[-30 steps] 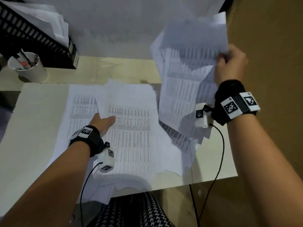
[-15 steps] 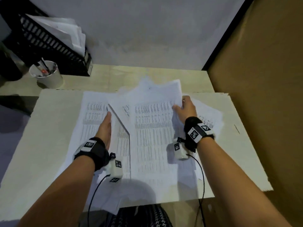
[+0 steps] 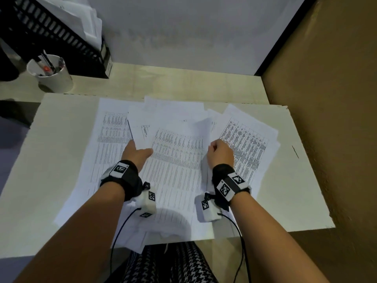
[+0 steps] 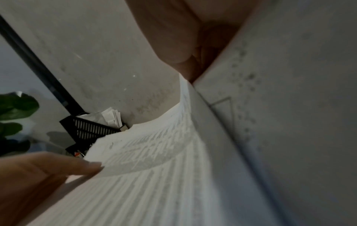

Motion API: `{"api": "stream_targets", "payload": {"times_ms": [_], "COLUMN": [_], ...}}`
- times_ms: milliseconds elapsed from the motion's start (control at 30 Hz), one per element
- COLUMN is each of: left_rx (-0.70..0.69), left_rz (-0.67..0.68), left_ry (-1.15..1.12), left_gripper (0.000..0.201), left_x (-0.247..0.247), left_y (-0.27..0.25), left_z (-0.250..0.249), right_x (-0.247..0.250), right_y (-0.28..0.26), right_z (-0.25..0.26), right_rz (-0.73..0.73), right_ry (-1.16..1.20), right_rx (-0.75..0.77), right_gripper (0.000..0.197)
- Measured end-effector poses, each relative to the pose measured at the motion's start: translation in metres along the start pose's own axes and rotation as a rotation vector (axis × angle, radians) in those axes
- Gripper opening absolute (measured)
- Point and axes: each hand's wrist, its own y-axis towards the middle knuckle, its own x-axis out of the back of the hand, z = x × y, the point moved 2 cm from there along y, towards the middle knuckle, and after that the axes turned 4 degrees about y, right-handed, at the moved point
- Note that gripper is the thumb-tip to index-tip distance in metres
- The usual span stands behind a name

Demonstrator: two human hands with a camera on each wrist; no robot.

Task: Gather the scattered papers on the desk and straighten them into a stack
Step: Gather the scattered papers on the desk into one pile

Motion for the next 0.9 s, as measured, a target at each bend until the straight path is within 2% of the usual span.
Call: {"api": "stream_targets", "payload": {"times_ms": [133, 300, 333, 400, 500, 567, 600, 700, 767, 900], "left_rx": [-0.066, -0.059, -0.053, -0.055, -0.067, -0.084, -0.085, -0.096, -0.090, -0.082], "left_rz": [0.030, 0.017, 0.010, 0.002, -0.018, -0.039, -0.048, -0.065, -0.078, -0.086], "left_ry": [0.128, 0.102, 0.087, 0.087, 0.136, 0.188, 0.209, 0.228, 0.229, 0.183], "left_gripper": [0.056, 0.051, 0.052, 0.053, 0.046, 0.037, 0.034, 0.033, 0.035, 0.040], "left_x": [0.000, 0.001, 0.001, -0.001, -0.001, -0.001, -0.002, -0.003, -0.005, -0.006], "left_y": [0.007, 0.012, 0.013, 0.022, 0.012, 0.008, 0.007, 0.005, 0.007, 0.007], "left_z": [-0.001, 0.001, 0.002, 0.011, 0.002, -0.002, -0.003, -0.004, -0.002, 0.001], "right_x": [0.007, 0.008, 0.010, 0.022, 0.054, 0.073, 0.077, 0.075, 0.068, 0.054], "right_y": [0.015, 0.042, 0.046, 0.050, 0.050, 0.045, 0.046, 0.052, 0.054, 0.051], "right_z": [0.002, 0.002, -0.002, -0.017, -0.062, -0.088, -0.099, -0.107, -0.100, -0.081], "right_rz": [-0.054, 0.068, 0.056, -0.048, -0.206, -0.249, -0.238, -0.148, -0.138, -0.111], "right_ry": [0.000, 0.033, 0.042, 0.006, -0.049, -0.030, 0.021, 0.244, 0.237, 0.098], "right_rx": [0.003, -0.053, -0.089, -0.257, -0.622, -0.768, -0.765, -0.663, -0.658, -0.528], "right_gripper": [0.020, 0.019, 0.020, 0.023, 0.082, 0.102, 0.104, 0.100, 0.092, 0.043]}}
